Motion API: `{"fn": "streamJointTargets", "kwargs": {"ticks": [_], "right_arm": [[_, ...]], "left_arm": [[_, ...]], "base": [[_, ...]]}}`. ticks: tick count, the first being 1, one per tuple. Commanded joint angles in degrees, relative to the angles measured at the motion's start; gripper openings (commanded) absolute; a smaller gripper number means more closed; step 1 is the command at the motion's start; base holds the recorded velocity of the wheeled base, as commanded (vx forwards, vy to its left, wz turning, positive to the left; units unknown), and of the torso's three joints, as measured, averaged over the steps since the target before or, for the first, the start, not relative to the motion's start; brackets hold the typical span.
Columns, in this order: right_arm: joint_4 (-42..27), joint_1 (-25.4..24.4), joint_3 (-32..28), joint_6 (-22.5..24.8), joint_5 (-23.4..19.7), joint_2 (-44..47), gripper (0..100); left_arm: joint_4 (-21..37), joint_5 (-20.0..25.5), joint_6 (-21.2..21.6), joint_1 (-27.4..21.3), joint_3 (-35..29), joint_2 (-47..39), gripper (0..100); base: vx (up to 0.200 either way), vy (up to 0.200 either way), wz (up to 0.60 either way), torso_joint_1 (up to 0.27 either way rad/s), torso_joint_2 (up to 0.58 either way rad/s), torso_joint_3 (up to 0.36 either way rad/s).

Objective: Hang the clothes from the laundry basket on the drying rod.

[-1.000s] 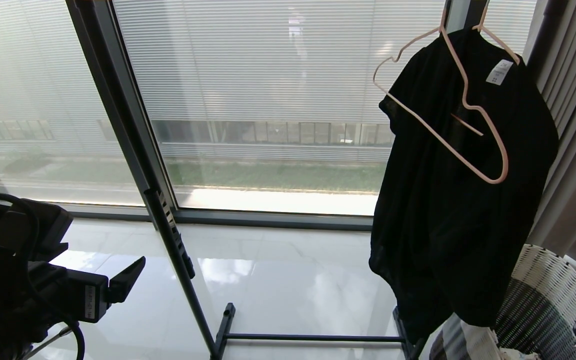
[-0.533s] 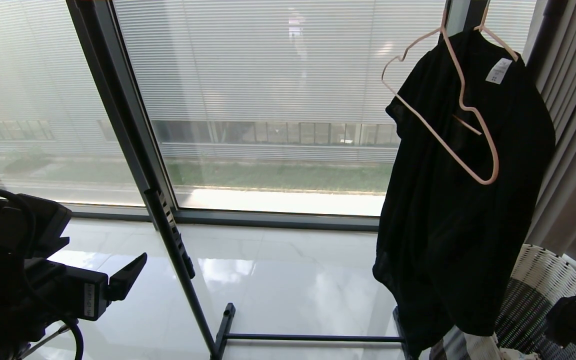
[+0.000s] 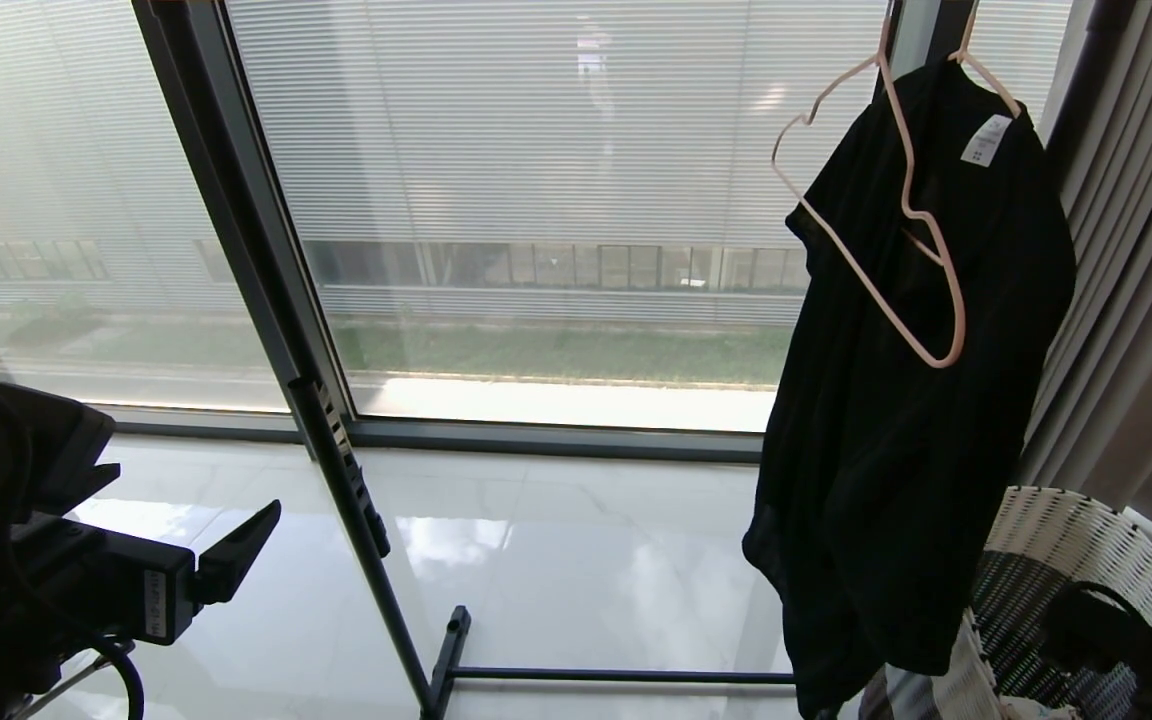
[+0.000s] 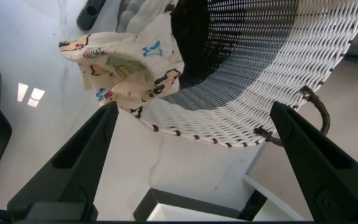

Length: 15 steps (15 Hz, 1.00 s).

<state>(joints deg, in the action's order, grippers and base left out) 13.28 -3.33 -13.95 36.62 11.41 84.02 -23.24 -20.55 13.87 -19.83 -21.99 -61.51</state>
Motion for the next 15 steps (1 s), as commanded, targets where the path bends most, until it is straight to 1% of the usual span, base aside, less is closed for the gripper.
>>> {"fn": "streamJointTargets", "kwargs": {"ticks": [1, 5, 10, 11, 13, 15], "right_arm": [[2.63, 0.08, 0.32, 0.03, 0.1, 5.54, 100], [10.81, 0.16, 0.85, 0.12, 0.28, 12.13, 100], [17.49, 0.34, 1.99, 1.35, 0.37, 17.14, 100], [19.68, 1.04, 2.08, 2.4, 0.45, 18.29, 100], [21.62, 3.24, 2.17, 6.89, 0.63, 18.99, 100], [23.73, 3.59, 2.17, 7.76, 0.54, 19.78, 100]], "left_arm": [[0.03, -0.01, 0.01, 0.15, 0.28, 0.52, 100], [0.03, -0.01, 0.01, 0.15, 0.55, 0.61, 100], [0.03, -0.1, 0.01, 0.15, 0.37, 0.78, 100], [0.03, -0.1, 0.01, 0.15, 0.46, 0.78, 100], [0.03, -0.1, 0.1, 0.15, 0.28, 0.78, 100], [0.03, -0.1, 0.1, 0.15, 0.19, 0.87, 100]], "base": [[0.0, 0.0, 0.0, 0.0, 0.0, 0.0], [0.0, 0.0, 0.0, 0.0, 0.0, 0.0], [0.0, 0.0, 0.0, 0.0, 0.0, 0.0], [0.0, 0.0, 0.0, 0.0, 0.0, 0.0], [0.0, 0.0, 0.0, 0.0, 0.0, 0.0], [0.0, 0.0, 0.0, 0.0, 0.0, 0.0]]}}
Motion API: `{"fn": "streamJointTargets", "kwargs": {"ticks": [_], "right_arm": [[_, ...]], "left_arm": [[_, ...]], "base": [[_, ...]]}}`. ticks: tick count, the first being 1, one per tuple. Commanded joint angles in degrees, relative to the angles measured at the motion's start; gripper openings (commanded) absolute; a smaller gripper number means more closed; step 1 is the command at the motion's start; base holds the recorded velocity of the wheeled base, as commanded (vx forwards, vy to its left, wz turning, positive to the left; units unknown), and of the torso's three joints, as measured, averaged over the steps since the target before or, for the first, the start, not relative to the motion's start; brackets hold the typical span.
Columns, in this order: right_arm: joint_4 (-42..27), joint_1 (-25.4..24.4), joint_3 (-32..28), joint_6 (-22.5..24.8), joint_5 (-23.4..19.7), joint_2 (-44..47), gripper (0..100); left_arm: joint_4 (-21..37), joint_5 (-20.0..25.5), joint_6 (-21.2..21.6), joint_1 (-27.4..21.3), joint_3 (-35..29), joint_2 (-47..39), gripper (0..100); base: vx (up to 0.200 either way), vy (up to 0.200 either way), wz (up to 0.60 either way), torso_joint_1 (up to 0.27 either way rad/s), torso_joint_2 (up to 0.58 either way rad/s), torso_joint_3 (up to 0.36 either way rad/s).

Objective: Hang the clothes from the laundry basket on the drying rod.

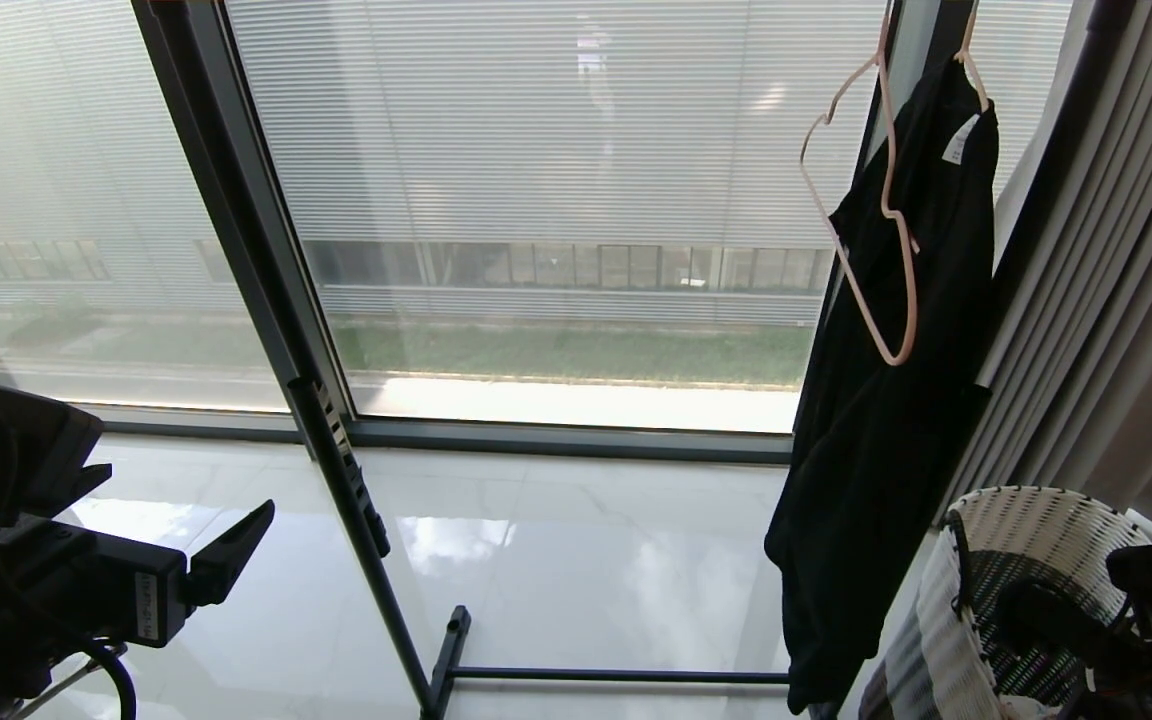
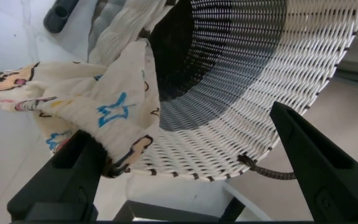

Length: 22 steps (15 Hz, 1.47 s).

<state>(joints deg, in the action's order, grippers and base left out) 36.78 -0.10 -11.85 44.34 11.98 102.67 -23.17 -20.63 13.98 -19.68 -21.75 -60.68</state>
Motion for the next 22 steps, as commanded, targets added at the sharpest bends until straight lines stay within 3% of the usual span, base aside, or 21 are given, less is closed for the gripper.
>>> {"fn": "streamJointTargets", "kwargs": {"ticks": [1, 2, 3, 10, 12, 14, 16, 22], "right_arm": [[0.22, 0.36, 0.07, 0.05, -0.03, 1.13, 100], [2.86, 0.36, 0.34, 0.05, -0.12, 2.18, 100], [3.65, 0.36, 0.51, 0.05, -0.12, 2.45, 0], [3.21, -0.17, 0.51, -0.83, -2.49, -5.29, 0], [-6.81, -2.19, -5.55, -5.4, -2.58, -9.77, 0], [-23.33, -6.14, -15.22, -13.22, -2.67, -14.95, 0], [-34.76, -9.04, -22.43, -17.35, -3.99, -18.65, 0], [-44.43, -13.53, -32.36, -17.62, -4.25, -24.09, 0]], "left_arm": [[-0.03, -0.03, -0.01, -0.01, -0.05, 0.04, 100], [-0.03, -0.03, -0.01, -0.01, 0.04, 0.3, 100], [-0.03, -0.03, -0.01, -0.01, 0.13, 0.3, 100], [-0.03, 0.06, -0.1, -0.1, 0.65, 0.57, 100], [-0.03, 0.06, -0.01, -0.19, 0.74, 0.48, 100], [-0.03, 0.15, -0.1, -0.19, 1.27, 0.48, 100], [-0.03, 0.15, -0.18, -0.19, 1.97, 0.66, 100], [-0.03, 2.26, -0.18, -0.28, 2.06, 0.48, 100]], "base": [[0.0, 0.0, 0.0, 0.0, 0.0, 0.0], [0.0, 0.0, 0.0, 0.0, 0.0, 0.0], [0.0, 0.0, 0.0, 0.0, 0.0, 0.0], [0.0, 0.0, 0.0, 0.0, 0.0, 0.0], [0.0, 0.0, 0.0, 0.0, 0.0, 0.0], [-0.2, 0.0, 0.0, 0.005, 0.0, 0.0], [-0.2, 0.0, 0.0, 0.01, 0.01, 0.005], [-0.2, 0.0, 0.0, -0.002, 0.0, 0.004]]}}
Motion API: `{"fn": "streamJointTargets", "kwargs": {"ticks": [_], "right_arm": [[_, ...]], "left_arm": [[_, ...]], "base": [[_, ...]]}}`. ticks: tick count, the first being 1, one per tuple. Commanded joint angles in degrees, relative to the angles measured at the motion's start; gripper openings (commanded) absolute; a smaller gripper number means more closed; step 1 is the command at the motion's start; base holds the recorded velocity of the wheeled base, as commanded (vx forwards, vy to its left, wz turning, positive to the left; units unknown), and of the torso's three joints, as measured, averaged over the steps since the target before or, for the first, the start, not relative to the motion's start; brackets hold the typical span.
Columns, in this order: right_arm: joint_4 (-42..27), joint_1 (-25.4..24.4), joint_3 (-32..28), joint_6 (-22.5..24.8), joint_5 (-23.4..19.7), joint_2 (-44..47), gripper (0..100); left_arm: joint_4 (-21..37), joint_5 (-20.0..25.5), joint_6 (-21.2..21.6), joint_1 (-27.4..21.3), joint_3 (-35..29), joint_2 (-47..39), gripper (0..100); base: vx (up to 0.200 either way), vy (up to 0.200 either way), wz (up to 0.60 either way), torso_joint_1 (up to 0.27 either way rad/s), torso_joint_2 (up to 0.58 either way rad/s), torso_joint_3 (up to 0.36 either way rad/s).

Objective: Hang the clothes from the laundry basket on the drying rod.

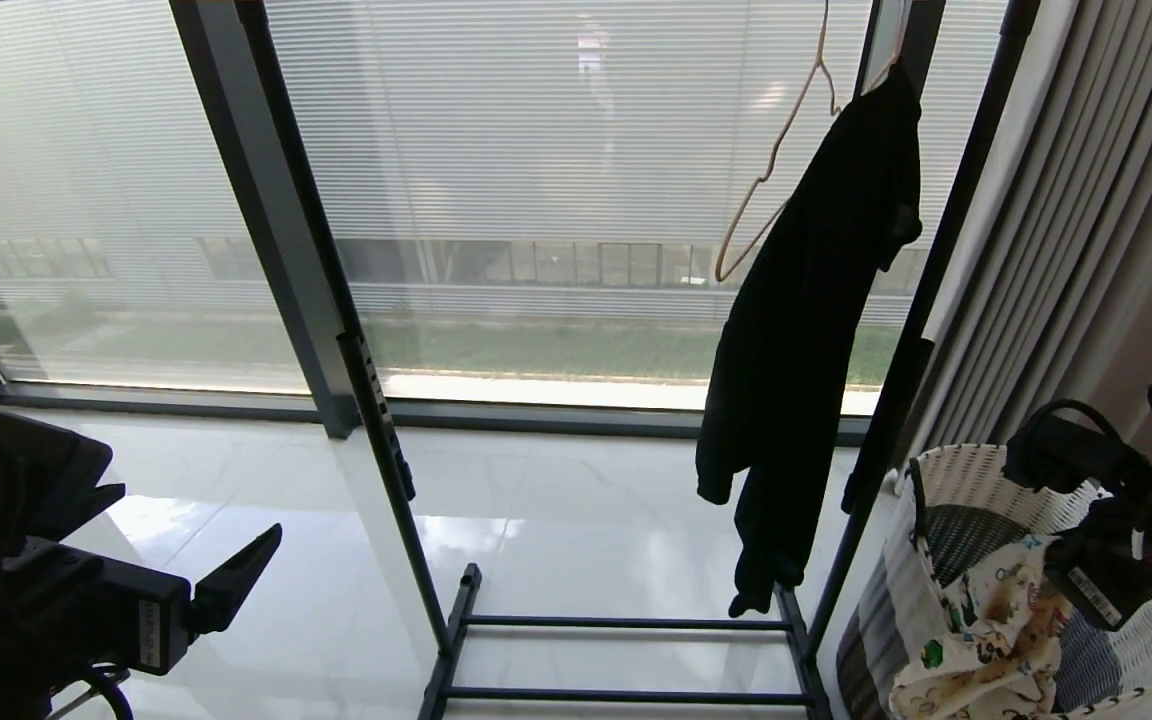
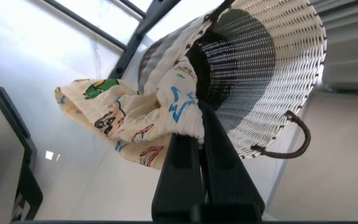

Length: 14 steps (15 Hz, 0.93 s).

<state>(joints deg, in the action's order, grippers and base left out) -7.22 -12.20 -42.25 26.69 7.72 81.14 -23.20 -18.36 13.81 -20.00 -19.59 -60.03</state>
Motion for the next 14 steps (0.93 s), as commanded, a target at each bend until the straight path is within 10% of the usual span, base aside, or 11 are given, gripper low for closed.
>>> {"fn": "streamJointTargets", "kwargs": {"ticks": [1, 6, 14], "right_arm": [[-2.1, -2.21, -3.36, -0.05, 0.02, -3.18, 0], [-6.49, -6.34, -7.67, -0.14, -0.07, -5.73, 0], [-15.37, -16.8, -19.1, -6.38, -0.07, -9.6, 0]], "left_arm": [[0.0, 0.43, -0.19, -0.21, -0.1, -0.35, 100], [0.0, 0.52, -0.63, -4.87, -0.27, -0.35, 100], [0.0, -3.61, -23.66, -39.41, -19.61, -20.75, 100]], "base": [[-0.2, 0.0, 0.0, 0.007, 0.0, 0.002], [-0.04, 0.0, 0.0, 0.001, 0.0, 0.0], [0.0, 0.0, 0.0, 0.006, 0.0, 0.0]]}}
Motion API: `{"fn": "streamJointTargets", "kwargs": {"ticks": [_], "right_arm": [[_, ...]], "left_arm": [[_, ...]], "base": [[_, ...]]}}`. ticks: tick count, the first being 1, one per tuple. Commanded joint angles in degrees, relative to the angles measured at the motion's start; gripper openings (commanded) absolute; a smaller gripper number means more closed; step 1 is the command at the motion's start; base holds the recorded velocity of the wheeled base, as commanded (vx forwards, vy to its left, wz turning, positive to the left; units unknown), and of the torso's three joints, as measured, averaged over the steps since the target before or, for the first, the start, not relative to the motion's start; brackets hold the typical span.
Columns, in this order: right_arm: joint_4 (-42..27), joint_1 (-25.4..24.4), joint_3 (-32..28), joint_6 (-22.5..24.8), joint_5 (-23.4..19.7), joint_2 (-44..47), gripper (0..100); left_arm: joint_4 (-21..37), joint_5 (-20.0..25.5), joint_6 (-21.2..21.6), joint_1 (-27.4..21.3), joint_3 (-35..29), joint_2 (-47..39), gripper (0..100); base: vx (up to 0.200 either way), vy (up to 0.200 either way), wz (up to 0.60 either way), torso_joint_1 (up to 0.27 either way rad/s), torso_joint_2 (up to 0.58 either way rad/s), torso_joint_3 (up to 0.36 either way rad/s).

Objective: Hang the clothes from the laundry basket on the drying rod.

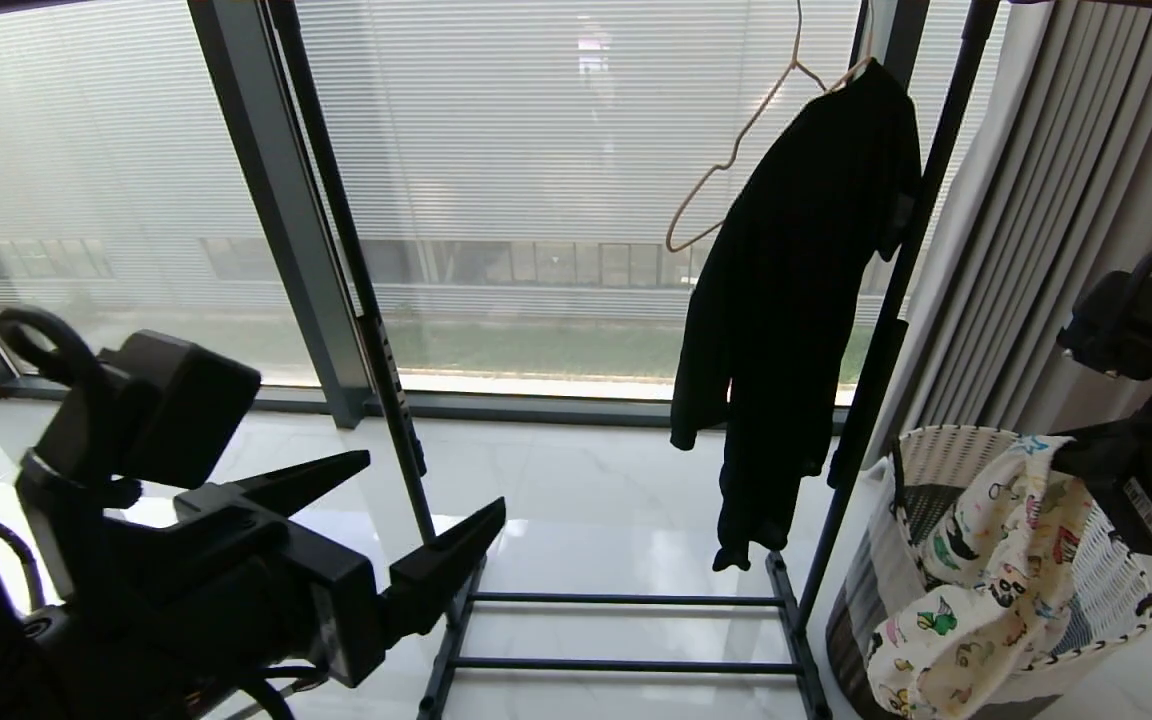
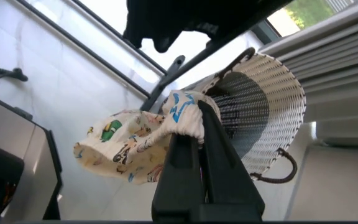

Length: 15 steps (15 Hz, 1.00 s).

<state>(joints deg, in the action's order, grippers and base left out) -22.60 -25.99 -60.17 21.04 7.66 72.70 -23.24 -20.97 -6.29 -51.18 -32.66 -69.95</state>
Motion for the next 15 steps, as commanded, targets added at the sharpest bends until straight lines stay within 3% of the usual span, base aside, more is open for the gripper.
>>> {"fn": "streamJointTargets", "kwargs": {"ticks": [1, 3, 6, 7, 10, 15], "right_arm": [[0.19, -4.42, -1.09, -1.18, -0.01, -1.95, 0], [0.1, -5.47, -1.0, -1.18, 0.08, -3.36, 0], [0.01, -5.83, -0.3, -1.35, -0.01, -4.94, 0], [0.01, -5.83, 0.58, -1.97, 0.08, -5.47, 0], [0.1, -5.83, 2.25, -3.81, -0.01, -5.91, 0], [0.19, -5.83, 2.16, -5.66, -1.33, -5.91, 0]], "left_arm": [[0.03, -0.92, -4.87, -12.54, -8.56, -15.22, 100], [0.03, -0.48, -6.45, -17.82, -12.96, -23.39, 100], [0.03, 0.05, -14.63, -22.83, -22.27, -34.99, 100], [0.03, 0.58, -16.3, -23.18, -26.58, -40.35, 100], [0.03, 4.88, -16.39, -21.42, -31.59, -48.44, 100], [0.12, 5.41, -16.39, -18.78, -41.52, -59.43, 100]], "base": [[0.0, 0.0, 0.0, 0.0, 0.0, 0.0], [0.0, 0.0, 0.0, 0.0, 0.0, 0.0], [0.0, 0.0, 0.0, 0.0, 0.0, 0.0], [0.0, 0.0, 0.0, 0.0, 0.0, 0.0], [0.0, 0.0, 0.0, 0.0, 0.0, 0.0], [0.0, 0.0, 0.0, 0.0, 0.0, 0.0]]}}
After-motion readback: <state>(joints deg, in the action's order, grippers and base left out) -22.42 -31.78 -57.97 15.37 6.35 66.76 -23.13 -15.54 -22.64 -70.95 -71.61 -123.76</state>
